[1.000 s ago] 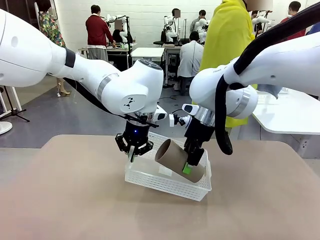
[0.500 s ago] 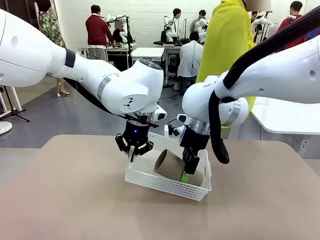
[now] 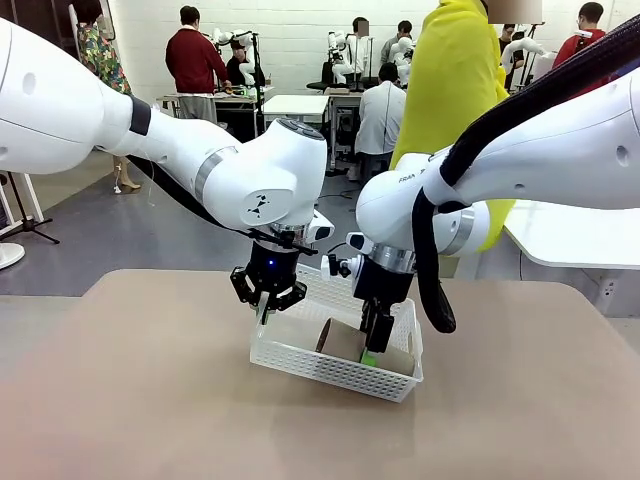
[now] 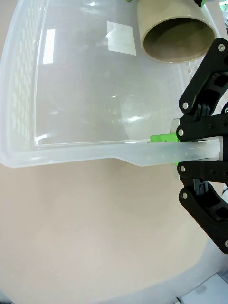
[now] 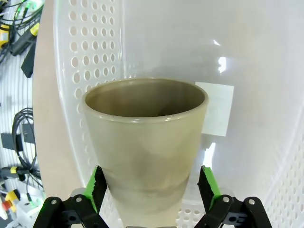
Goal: Clean and organize the cups into the basket.
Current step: Pick up the Organizing basket and move it to the center of the table, then pick up the Reusable plastic cup from the right side of the table and place it inside the Organizing basket.
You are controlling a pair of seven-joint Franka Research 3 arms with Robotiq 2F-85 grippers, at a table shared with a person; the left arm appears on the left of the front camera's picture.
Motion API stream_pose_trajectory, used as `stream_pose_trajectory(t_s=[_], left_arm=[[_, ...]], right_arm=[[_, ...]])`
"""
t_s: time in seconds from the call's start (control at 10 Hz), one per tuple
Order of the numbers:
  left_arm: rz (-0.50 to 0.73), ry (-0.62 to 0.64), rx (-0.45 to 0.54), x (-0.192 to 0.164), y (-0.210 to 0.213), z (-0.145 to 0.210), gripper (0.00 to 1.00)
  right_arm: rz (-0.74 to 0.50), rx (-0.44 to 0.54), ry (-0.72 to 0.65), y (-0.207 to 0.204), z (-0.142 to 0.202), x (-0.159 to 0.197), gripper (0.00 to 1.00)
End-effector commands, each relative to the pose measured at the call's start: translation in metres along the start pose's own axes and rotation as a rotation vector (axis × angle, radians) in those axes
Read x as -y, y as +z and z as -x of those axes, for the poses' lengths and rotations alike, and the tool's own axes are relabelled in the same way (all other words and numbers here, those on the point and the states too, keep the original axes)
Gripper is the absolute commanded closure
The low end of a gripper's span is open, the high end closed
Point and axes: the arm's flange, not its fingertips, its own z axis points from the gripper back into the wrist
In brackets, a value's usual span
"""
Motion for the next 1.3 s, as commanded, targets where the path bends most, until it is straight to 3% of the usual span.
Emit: stream_pose_trajectory(t_s=[0.0, 0.3, 0.5, 0.8, 1.2], left_arm=[[-0.009, -0.009, 0.007, 0.001, -0.001, 0.003, 1.00], [-0.009, -0.009, 0.007, 0.001, -0.001, 0.003, 1.00], [-0.009, -0.009, 0.007, 0.001, -0.001, 0.003, 1.00], [-0.009, -0.009, 0.007, 0.001, -0.001, 0.003, 1.00], [-0.009, -0.009, 0.007, 0.001, -0.001, 0.003, 1.00]], right_arm=[[0.035, 0.006, -0.018, 0.010, 0.006, -0.013, 0.00], [0.084, 0.211, 0.013, 0.056, 0.058, -0.038, 0.00], [0.146, 0.379, 0.045, 0.085, 0.116, -0.077, 0.00], [0.196, 0.678, 0.203, 0.115, 0.227, -0.113, 0.00], [0.264, 0.931, 0.104, 0.135, 0.332, -0.125, 0.00]])
